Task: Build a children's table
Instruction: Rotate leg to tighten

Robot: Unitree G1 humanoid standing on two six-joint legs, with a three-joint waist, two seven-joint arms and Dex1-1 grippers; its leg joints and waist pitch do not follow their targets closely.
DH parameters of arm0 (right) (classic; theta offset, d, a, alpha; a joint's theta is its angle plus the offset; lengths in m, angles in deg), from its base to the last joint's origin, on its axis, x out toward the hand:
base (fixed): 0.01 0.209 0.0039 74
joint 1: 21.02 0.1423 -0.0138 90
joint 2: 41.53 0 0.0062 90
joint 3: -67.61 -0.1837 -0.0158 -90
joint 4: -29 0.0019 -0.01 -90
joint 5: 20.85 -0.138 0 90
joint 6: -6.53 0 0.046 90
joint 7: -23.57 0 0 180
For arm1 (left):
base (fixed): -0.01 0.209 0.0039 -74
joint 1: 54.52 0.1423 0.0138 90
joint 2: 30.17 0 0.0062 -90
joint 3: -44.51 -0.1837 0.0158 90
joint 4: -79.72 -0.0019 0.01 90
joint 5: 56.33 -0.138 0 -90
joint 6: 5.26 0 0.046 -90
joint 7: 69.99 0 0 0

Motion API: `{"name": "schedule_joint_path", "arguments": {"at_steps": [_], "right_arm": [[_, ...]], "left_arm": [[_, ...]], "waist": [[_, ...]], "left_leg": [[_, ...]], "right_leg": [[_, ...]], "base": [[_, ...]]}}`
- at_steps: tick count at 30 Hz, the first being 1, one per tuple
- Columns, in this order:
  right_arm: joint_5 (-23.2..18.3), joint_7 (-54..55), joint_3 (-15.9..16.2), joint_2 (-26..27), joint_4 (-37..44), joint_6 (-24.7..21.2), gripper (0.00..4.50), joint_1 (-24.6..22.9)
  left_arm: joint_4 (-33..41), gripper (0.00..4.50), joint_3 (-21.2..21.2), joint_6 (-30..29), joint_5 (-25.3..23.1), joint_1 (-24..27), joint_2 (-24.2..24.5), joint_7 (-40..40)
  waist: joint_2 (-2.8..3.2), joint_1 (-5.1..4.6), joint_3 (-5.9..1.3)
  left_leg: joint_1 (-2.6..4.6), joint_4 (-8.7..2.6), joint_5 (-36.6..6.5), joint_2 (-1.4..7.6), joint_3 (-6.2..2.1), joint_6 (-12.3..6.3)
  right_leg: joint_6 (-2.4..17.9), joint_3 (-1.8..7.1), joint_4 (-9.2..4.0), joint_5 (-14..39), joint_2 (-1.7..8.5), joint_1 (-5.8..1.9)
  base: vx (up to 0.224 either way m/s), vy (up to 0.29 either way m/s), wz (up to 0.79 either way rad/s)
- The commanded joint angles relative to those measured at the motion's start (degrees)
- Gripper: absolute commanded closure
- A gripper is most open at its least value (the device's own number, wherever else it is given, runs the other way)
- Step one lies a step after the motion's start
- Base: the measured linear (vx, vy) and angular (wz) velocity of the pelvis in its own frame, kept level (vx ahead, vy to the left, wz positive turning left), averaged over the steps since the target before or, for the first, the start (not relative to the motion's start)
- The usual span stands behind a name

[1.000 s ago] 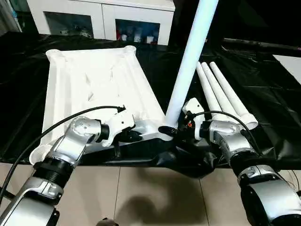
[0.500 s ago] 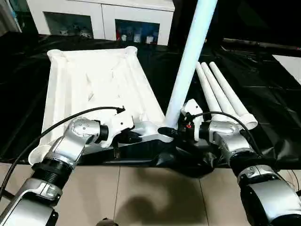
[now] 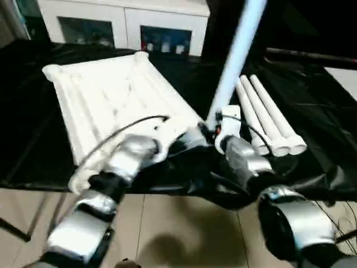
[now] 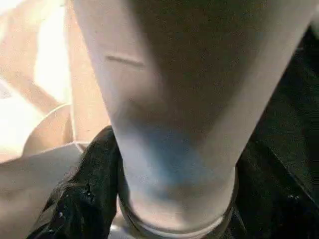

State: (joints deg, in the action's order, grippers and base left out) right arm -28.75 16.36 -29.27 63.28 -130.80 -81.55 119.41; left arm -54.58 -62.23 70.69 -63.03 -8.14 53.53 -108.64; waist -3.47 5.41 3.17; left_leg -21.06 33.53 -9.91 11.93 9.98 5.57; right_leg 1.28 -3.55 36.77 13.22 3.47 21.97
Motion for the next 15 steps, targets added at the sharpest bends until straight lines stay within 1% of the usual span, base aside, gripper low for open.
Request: {"name": "schedule_joint_path", "arguments": {"at_steps": [1,2,3,5,8,9,10,11,12,13,14,15], "right_arm": [[1.14,2.38,0.32,0.94,-2.58,-1.07,1.8,-0.62],[1.68,2.57,0.48,1.3,-2.67,-0.86,1.8,-0.32],[1.97,2.09,0.59,1.64,-2.62,-0.47,1.8,-0.07],[2.12,1.76,0.6,1.86,-2.59,-0.2,1.8,0.08],[2.15,1.34,0.5,2.09,-2.59,0.47,1.8,0.26],[1.99,-1.15,0.64,2.15,-1.96,2.5,1.46,0.13],[1.98,-3.17,1.0,1.9,-1.32,3.6,1.25,-0.16],[2.1,-4.92,1.45,1.51,-0.73,4.33,1.11,-0.51],[2.52,-6.45,2.16,0.94,-0.04,4.85,1.08,-0.95],[3.12,-8.38,3.1,0.1,1.01,5.3,1.08,-1.61],[3.46,-9.34,3.61,-0.36,1.58,5.51,0.89,-1.98],[3.86,-10.56,4.22,-0.92,2.21,5.68,0.76,-2.42]], "left_arm": [[-3.73,4.5,0.91,-0.15,-2.85,-1.68,0.79,7.07],[-4.11,4.5,0.73,0.27,-3.02,-1.77,0.64,6.89],[-4.42,4.5,0.4,0.7,-3.16,-1.73,0.67,6.57],[-4.65,4.5,0.16,0.97,-3.24,-1.72,0.69,6.4],[-5.38,4.5,-0.2,1.66,-3.29,-1.9,0.67,6.33],[-5.45,4.5,-0.89,3.16,-3.61,-1.61,0.95,5.26],[-4.93,4.5,-1.26,3.53,-3.76,-1.19,1.27,4.32],[-4.22,4.5,-1.6,4.53,-3.8,-0.69,1.66,3.11],[-3.43,4.5,-1.52,4.22,-3.5,-0.2,1.97,2.2],[-2.73,4.5,-1.55,5.4,-3.21,0.47,2.57,0.69],[-2.4,4.5,-1.55,6.13,-3.04,0.82,2.89,-0.11],[-2.16,4.5,-1.45,6.37,-2.84,1.14,3.17,-0.71]], "waist": [[0.88,-0.32,-3.82],[1.12,-0.3,-3.87],[1.2,-0.3,-3.84],[1.09,-0.29,-3.84],[1.11,-0.28,-3.7],[1.19,-0.3,-3.67],[0.68,-0.31,-3.69],[0.72,-0.14,-3.73],[0.49,-0.21,-3.71],[0.34,-0.44,-3.65],[0.31,-0.74,-3.61],[0.41,-0.84,-3.65]], "left_leg": [[0.72,-3.85,-7.7,1.46,-0.19,-0.04],[0.84,-3.85,-7.75,1.53,-0.2,-0.03],[0.85,-3.87,-7.94,1.54,-0.22,0.0],[0.84,-3.9,-8.35,1.66,-0.23,-0.3],[0.91,-3.95,-8.95,1.63,-0.18,-0.41],[0.89,-3.97,-9.63,1.68,-0.19,-0.35],[0.86,-3.96,-9.64,1.73,-0.15,-0.49],[0.74,-3.88,-8.83,1.76,-0.18,-0.95],[0.62,-3.84,-8.54,1.73,-0.11,-1.28],[0.29,-3.89,-7.88,1.69,-0.17,-1.82],[0.18,-3.9,-7.46,1.66,-0.22,-2.08],[0.11,-3.91,-7.09,1.66,-0.35,-2.1]], "right_leg": [[11.05,3.06,-4.27,-0.62,4.54,-2.34],[11.22,3.07,-4.2,-1.01,4.58,-2.34],[11.29,3.05,-4.19,-1.09,4.58,-2.38],[11.43,3.04,-4.19,-1.1,4.71,-2.49],[11.45,3.06,-4.36,-0.09,4.68,-2.38],[11.39,3.1,-4.55,0.95,4.79,-2.4],[11.28,3.09,-4.54,1.43,4.77,-2.46],[11.38,3.09,-4.37,0.9,4.91,-2.57],[11.38,3.08,-4.41,0.62,4.88,-2.6],[11.34,2.99,-4.37,0.48,4.91,-2.76],[11.17,2.95,-4.33,0.83,4.85,-2.81],[11.28,2.89,-4.28,0.93,4.89,-2.92]], "base": [[0.0,0.0,0.0],[0.0,0.0,0.0],[0.0,0.0,0.0],[0.0,0.0,0.0],[0.0,0.0,0.0],[0.0,0.0,0.0],[0.0,0.0,0.0],[0.0,0.0,0.0],[0.0,0.0,0.0],[0.0,0.0,0.0],[0.0,0.0,0.0],[0.0,0.0,0.0]]}}
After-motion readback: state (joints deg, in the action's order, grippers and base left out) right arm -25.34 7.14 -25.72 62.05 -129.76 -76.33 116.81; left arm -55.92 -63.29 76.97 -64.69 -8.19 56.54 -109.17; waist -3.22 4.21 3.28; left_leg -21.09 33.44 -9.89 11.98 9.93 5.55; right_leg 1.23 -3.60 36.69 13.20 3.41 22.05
